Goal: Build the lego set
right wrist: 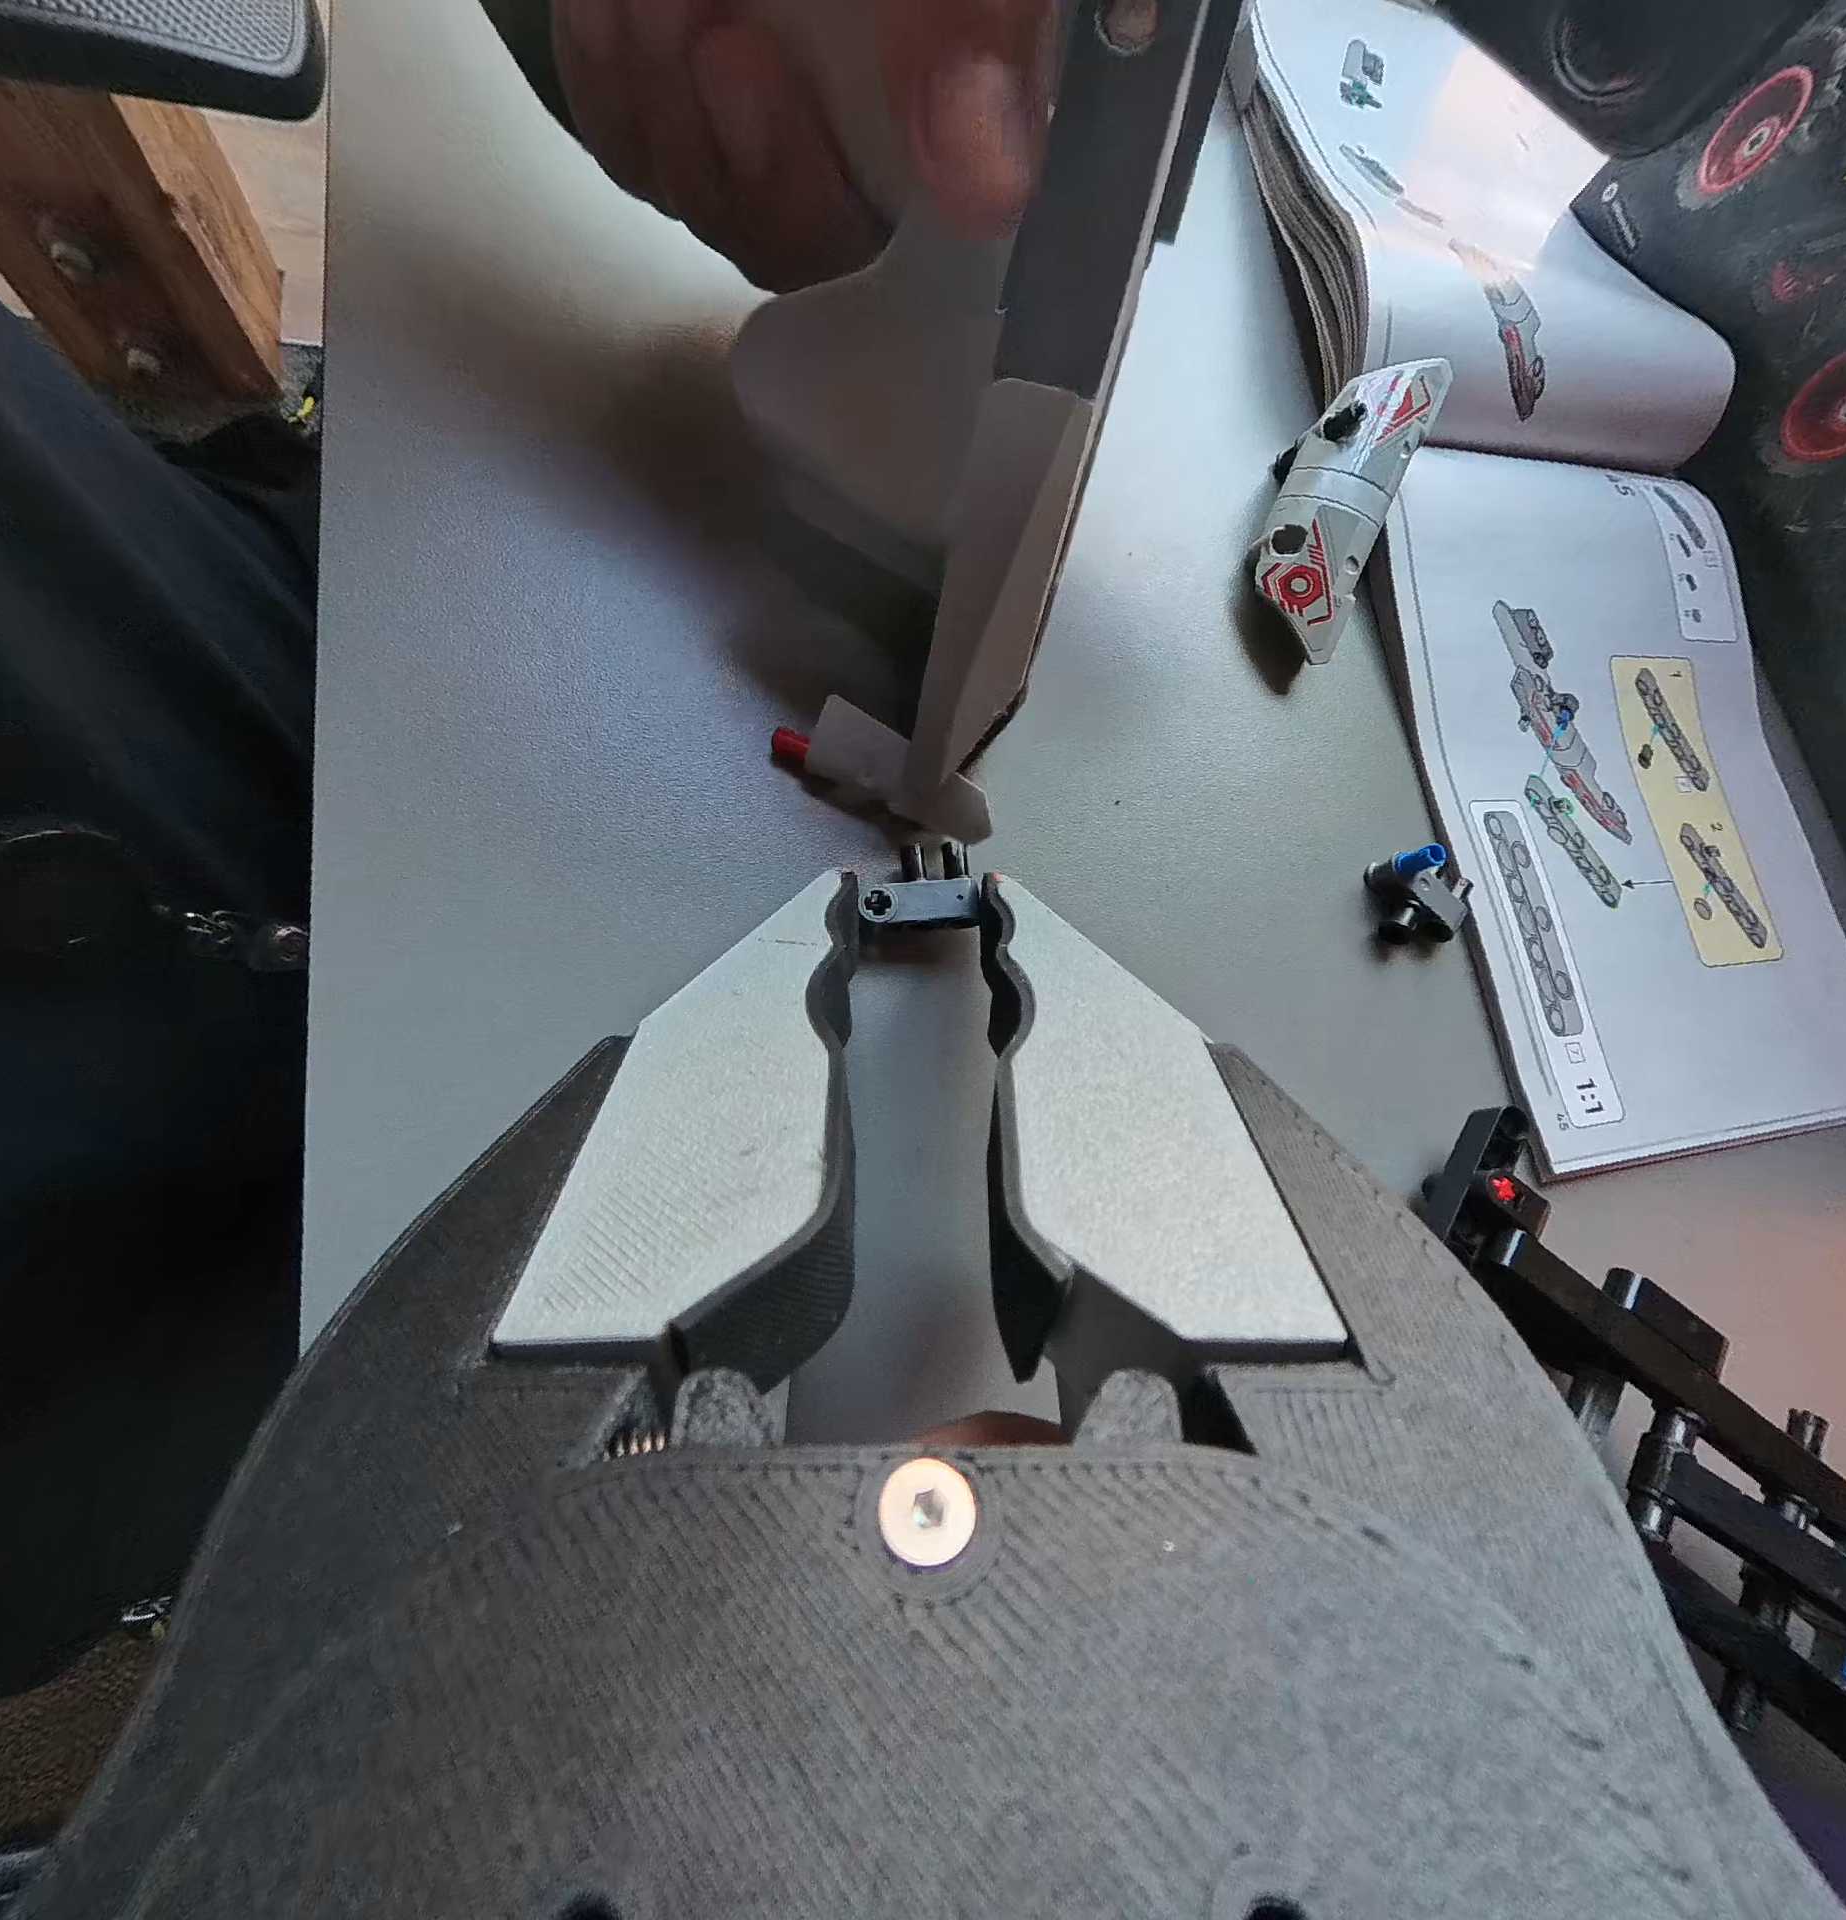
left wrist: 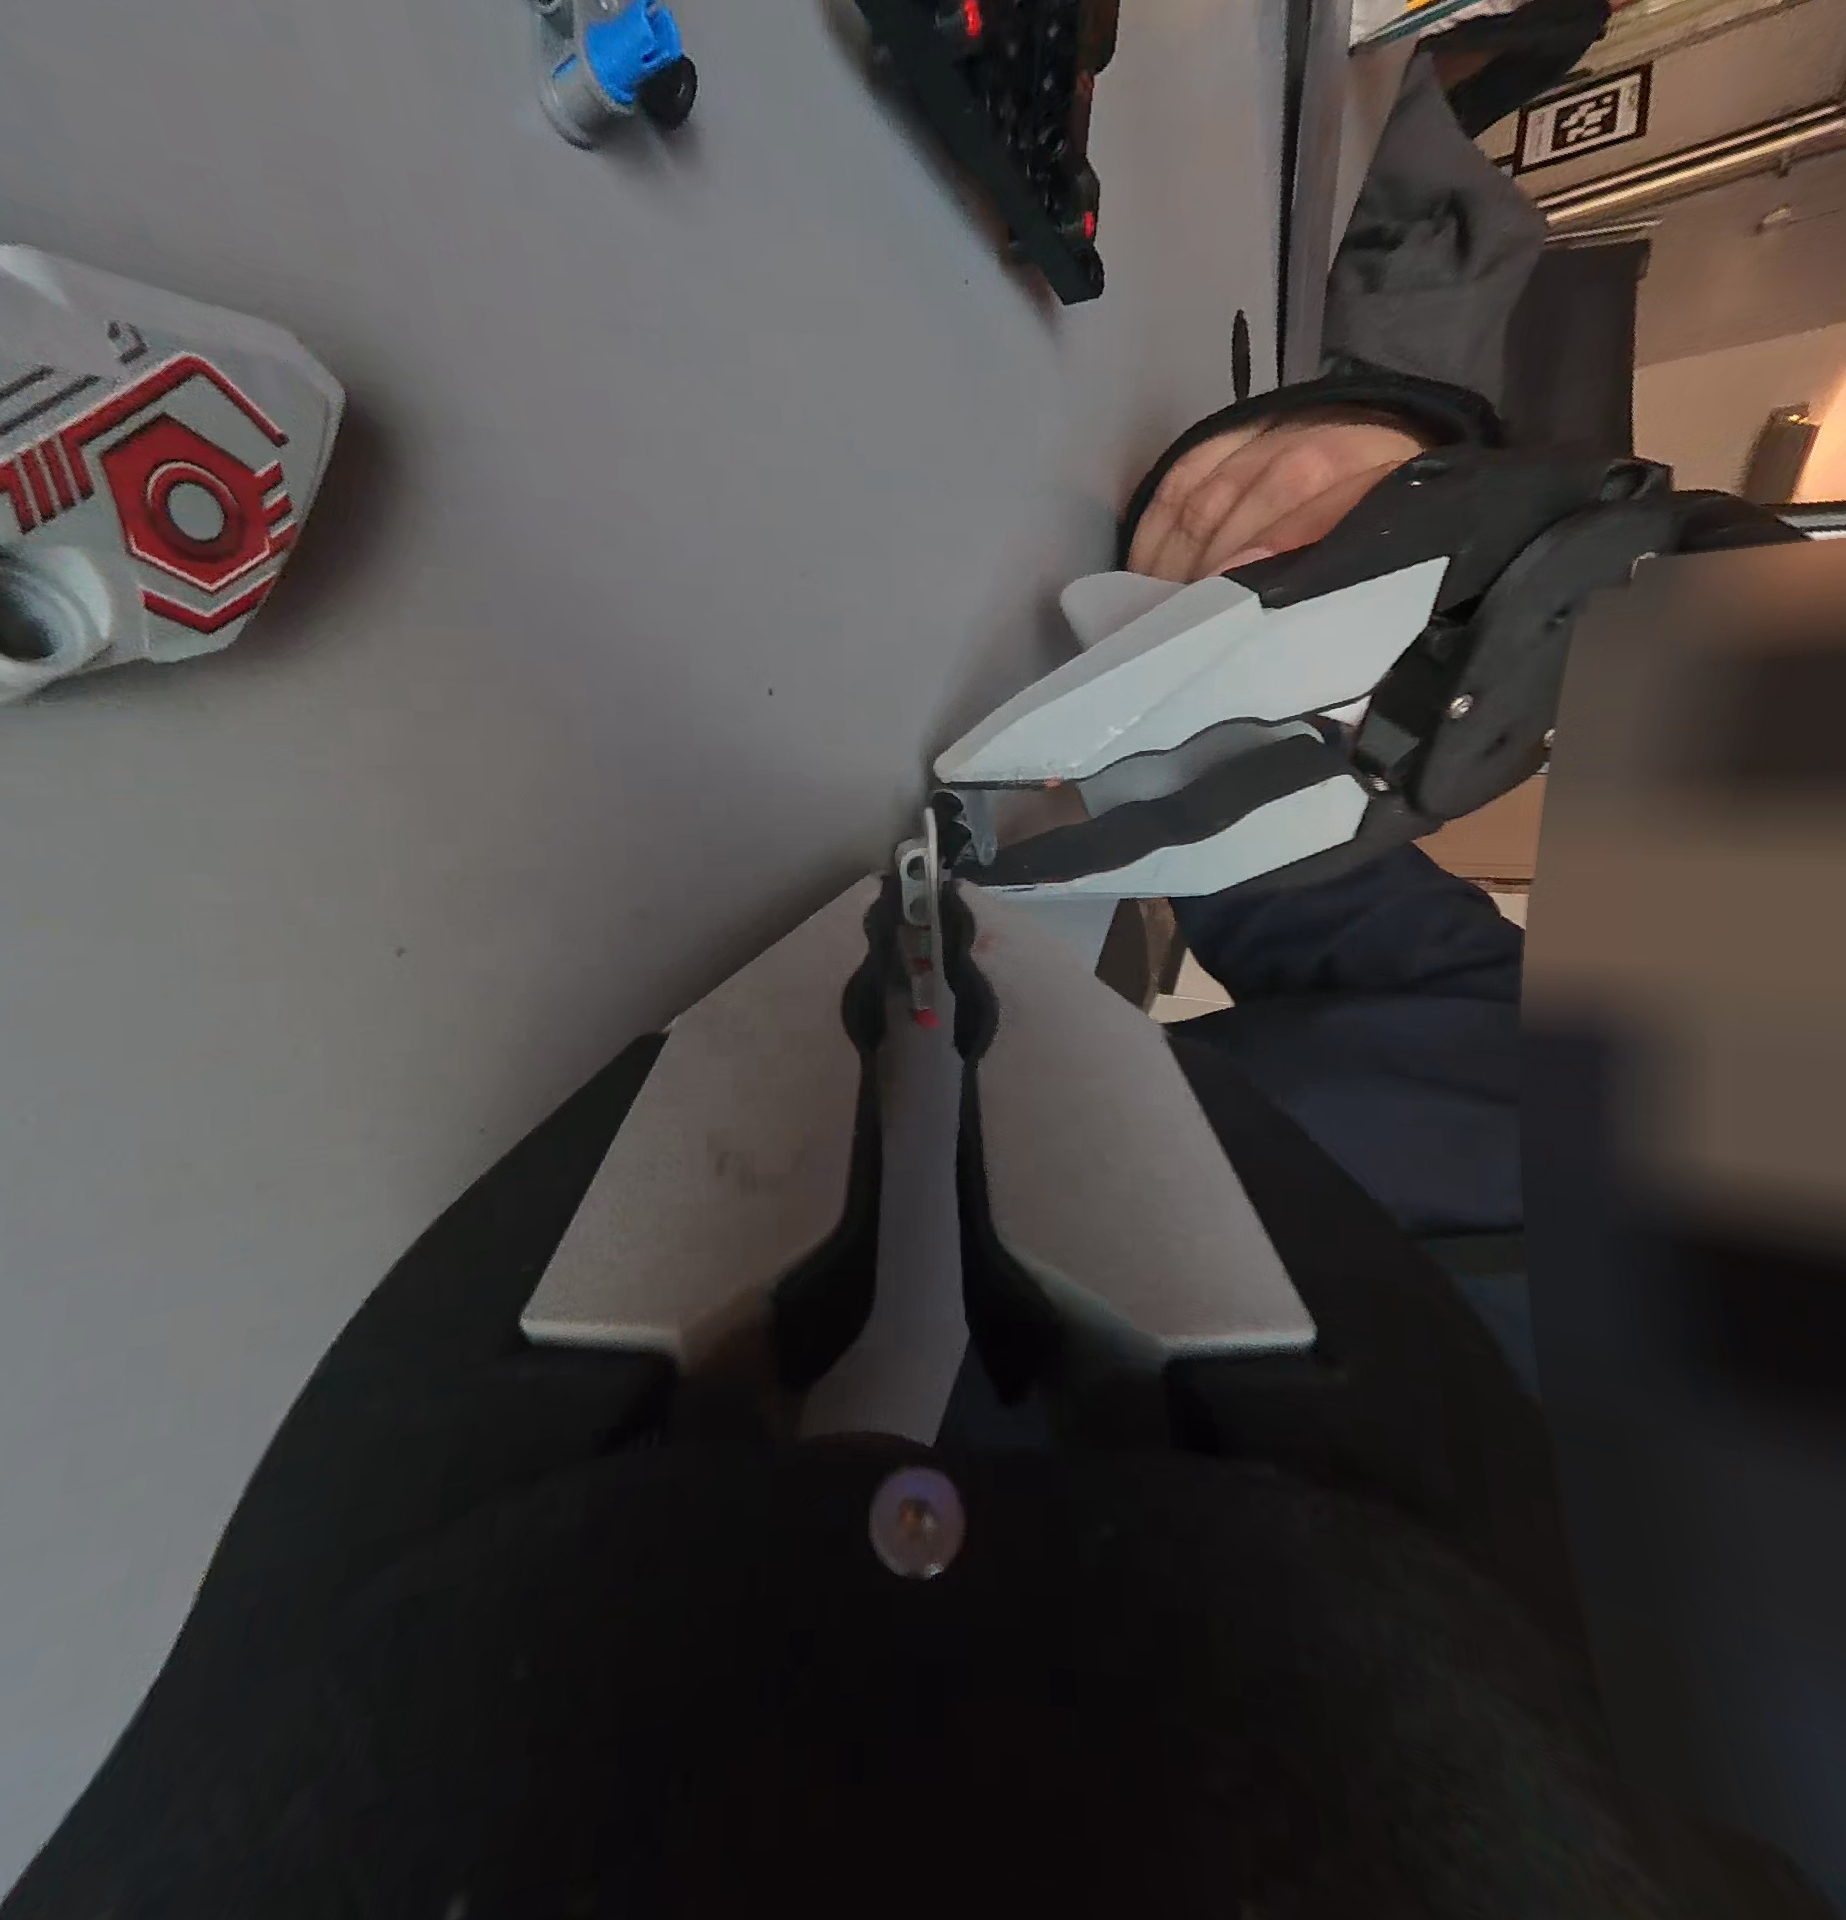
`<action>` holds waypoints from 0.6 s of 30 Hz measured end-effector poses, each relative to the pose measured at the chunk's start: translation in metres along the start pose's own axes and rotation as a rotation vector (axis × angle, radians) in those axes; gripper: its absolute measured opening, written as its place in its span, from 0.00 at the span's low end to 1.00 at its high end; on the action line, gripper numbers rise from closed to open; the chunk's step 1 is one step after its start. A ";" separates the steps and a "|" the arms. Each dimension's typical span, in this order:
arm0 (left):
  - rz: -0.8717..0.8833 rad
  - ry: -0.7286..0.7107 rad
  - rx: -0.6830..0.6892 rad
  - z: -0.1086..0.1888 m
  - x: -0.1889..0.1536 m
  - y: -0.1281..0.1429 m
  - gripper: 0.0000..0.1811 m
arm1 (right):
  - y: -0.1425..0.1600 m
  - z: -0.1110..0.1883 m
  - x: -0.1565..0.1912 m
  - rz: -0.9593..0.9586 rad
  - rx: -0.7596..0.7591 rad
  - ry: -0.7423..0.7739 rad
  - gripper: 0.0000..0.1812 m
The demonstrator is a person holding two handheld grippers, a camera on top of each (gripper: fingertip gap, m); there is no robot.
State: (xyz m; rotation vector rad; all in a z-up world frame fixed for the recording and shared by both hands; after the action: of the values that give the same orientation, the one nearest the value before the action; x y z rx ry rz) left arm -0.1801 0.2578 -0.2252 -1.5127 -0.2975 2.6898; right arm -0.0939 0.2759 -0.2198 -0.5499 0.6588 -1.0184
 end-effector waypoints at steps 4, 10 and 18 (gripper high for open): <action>-0.043 -0.049 -0.016 0.003 0.001 0.000 0.02 | 0.000 0.000 0.001 0.010 0.000 0.014 0.11; -0.152 -0.167 -0.037 0.017 0.002 -0.001 0.05 | 0.000 0.000 0.000 -0.012 0.004 0.015 0.11; -0.578 -0.292 0.068 0.025 0.004 0.004 0.06 | -0.004 -0.005 -0.003 -0.050 0.018 0.049 0.11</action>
State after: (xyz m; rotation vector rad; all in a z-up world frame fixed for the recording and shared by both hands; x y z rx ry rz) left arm -0.2034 0.2511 -0.2168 -0.8361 -0.5488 2.3985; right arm -0.1006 0.2767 -0.2196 -0.5295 0.6809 -1.0865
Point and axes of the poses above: each gripper's, where its closed fingertips meet, z back along the fingers, y out of its underside, x = y × z across the jaws, the point moved 5 cm from there along z, back along the fingers, and after that the axes turned 3 degrees about x, right-handed, at the moved point
